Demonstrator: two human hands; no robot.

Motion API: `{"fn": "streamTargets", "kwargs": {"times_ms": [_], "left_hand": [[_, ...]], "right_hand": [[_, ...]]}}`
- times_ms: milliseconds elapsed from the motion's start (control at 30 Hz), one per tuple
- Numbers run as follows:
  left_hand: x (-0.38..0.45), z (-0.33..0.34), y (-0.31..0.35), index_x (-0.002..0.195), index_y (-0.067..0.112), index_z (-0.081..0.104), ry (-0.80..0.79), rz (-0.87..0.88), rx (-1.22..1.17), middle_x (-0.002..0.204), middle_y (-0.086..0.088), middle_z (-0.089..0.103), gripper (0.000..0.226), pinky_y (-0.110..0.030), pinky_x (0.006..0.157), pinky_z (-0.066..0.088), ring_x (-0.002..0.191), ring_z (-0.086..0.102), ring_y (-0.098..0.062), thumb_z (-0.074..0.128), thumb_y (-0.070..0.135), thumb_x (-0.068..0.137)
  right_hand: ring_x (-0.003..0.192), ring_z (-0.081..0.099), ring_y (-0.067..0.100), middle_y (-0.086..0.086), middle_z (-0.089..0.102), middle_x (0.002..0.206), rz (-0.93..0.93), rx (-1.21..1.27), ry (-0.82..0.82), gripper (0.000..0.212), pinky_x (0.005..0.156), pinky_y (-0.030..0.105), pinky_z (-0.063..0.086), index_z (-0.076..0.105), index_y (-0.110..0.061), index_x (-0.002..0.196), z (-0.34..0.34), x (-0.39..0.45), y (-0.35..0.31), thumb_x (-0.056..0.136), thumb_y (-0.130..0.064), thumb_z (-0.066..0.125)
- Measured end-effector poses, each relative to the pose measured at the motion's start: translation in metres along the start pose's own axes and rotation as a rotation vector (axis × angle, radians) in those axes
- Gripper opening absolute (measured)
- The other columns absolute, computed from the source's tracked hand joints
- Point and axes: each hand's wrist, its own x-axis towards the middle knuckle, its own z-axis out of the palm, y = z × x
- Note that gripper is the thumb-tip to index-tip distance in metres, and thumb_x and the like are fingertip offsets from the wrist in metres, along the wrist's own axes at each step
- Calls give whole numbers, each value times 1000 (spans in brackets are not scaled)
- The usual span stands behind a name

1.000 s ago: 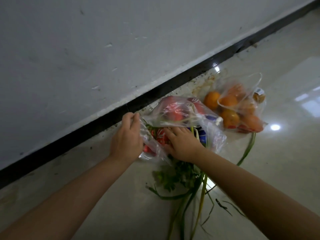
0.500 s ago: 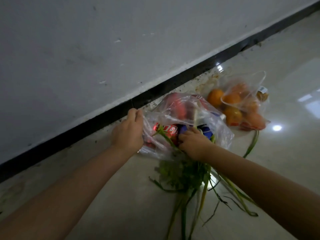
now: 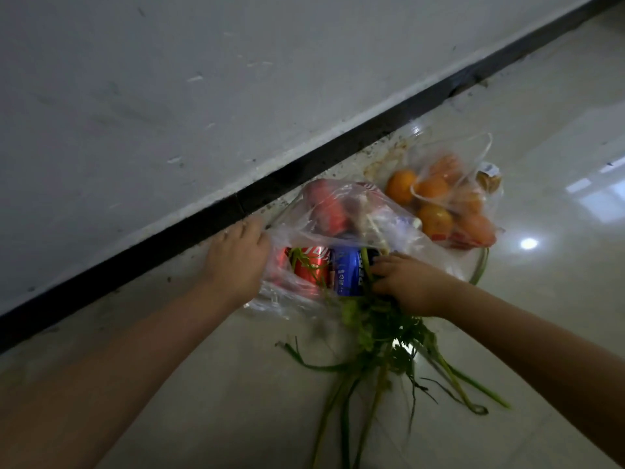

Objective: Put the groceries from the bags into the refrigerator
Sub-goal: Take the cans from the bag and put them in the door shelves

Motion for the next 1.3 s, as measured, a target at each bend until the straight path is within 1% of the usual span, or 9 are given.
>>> {"fn": "streamTargets", "kwargs": {"times_ms": [100,200,333,567,700,800,967,1200,1300], "left_hand": [[1,2,2,146,19,23,-24,-87,-209,142,-11,31,59,-35,92,44,121,44,-29,50,22,93],[-1,0,-3,147,26,25,-59,-117,-325,131,-14,38,57,-35,85,46,110,51,-31,44,19,95],[-4,-10,-7,148,18,24,-45,-160,-329,130,-16,42,54,-37,87,45,111,53,-33,40,18,96],[-10,-7,-7,149,16,18,-75,-142,-211,134,-10,44,58,-32,87,46,115,53,-26,42,14,96],[-8,-6,-7,149,15,18,-54,-128,-194,133,-10,45,59,-31,83,46,114,54,-25,42,11,95],[-6,-8,-5,149,15,18,-45,-96,-189,131,-10,44,58,-27,77,42,111,54,-23,42,12,96],[-4,-14,-2,148,14,18,-83,-90,-145,134,-11,42,60,-32,88,46,117,51,-26,44,10,94],[4,-18,11,136,10,38,-11,-65,-78,133,-9,42,42,-32,92,44,122,46,-24,45,16,94],[9,-20,23,139,9,33,12,-38,-62,135,-8,42,48,-30,94,43,123,45,-23,48,15,94]], "right_hand": [[117,52,27,13,61,120,76,314,222,31,98,30,38,62,-7,115,-13,13,-23,87,-8,48],[112,54,30,16,56,126,155,449,225,38,90,30,42,50,-10,129,-20,41,-50,92,-11,44],[119,47,36,17,42,137,126,384,176,45,97,43,45,35,-18,140,-12,81,-74,96,-20,40],[122,46,33,16,43,137,213,166,170,47,94,43,43,23,-22,144,-23,110,-91,99,-29,33],[108,56,28,11,57,122,283,48,196,34,84,37,47,50,-11,124,-23,108,-88,98,-26,36],[110,55,30,15,53,124,310,107,136,31,82,35,47,53,-8,120,-21,100,-91,97,-19,38],[112,57,33,18,60,121,394,313,121,28,89,39,49,58,3,113,-33,79,-85,91,1,42],[94,61,29,14,58,93,479,331,305,28,67,28,39,63,-4,97,-32,-4,-42,91,-25,46],[96,60,29,15,59,107,602,248,325,33,71,30,43,62,-3,103,-23,-23,-18,94,-25,40]]}}
